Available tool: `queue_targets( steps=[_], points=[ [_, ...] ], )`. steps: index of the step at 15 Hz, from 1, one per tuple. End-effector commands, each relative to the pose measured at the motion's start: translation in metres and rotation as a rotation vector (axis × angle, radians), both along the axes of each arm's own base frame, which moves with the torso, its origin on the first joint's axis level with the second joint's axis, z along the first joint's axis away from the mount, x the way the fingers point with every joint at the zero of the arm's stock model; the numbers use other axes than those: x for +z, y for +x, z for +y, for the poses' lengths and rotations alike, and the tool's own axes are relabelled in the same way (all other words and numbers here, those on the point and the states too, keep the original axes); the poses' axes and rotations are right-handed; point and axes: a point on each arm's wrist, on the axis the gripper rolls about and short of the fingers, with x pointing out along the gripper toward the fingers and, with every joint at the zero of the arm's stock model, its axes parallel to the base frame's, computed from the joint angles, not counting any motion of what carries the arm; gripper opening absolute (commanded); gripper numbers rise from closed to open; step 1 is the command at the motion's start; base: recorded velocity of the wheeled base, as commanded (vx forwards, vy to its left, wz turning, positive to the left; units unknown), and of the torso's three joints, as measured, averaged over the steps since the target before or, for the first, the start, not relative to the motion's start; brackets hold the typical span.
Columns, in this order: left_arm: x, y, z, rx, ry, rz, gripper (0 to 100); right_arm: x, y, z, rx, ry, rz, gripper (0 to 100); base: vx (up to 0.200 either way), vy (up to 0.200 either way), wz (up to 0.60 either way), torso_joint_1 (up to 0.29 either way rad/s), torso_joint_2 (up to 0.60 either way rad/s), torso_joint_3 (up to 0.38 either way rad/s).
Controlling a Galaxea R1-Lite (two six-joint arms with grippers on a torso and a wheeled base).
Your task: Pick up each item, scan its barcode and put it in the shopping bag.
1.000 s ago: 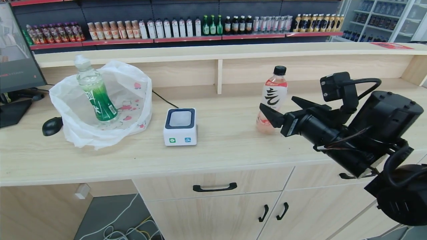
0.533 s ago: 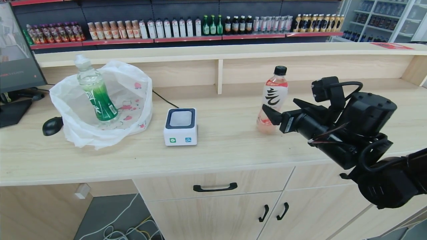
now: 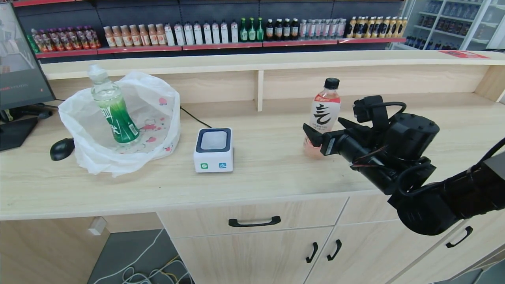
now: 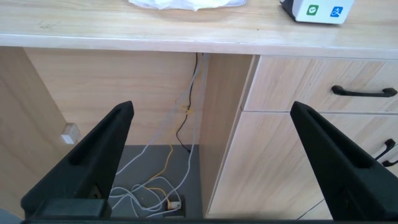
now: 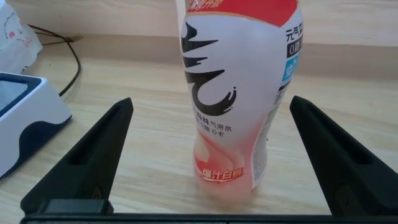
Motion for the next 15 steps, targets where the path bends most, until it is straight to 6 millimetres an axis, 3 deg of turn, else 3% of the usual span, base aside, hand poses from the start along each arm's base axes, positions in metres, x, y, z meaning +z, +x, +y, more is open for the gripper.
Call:
queue_targets(
  steps=[1, 5, 15],
  points=[
    [0.0, 0.0, 0.0, 0.0, 0.0, 0.0, 100, -0.016, 0.01, 0.004, 0.001, -0.01, 0.017, 100, 0.0, 0.0, 0.0, 0.0, 0.0, 0.0],
    [0.0, 0.0, 0.0, 0.0, 0.0, 0.0, 100, -0.025, 0.021, 0.005, -0.006, -0.002, 0.003, 100, 0.0, 0.0, 0.0, 0.0, 0.0, 0.0],
    [0.0, 0.0, 0.0, 0.0, 0.0, 0.0, 100, -0.022, 0.051, 0.002, -0.04, 0.02, -0.048, 100, 0.0, 0.0, 0.0, 0.0, 0.0, 0.0]
  ],
)
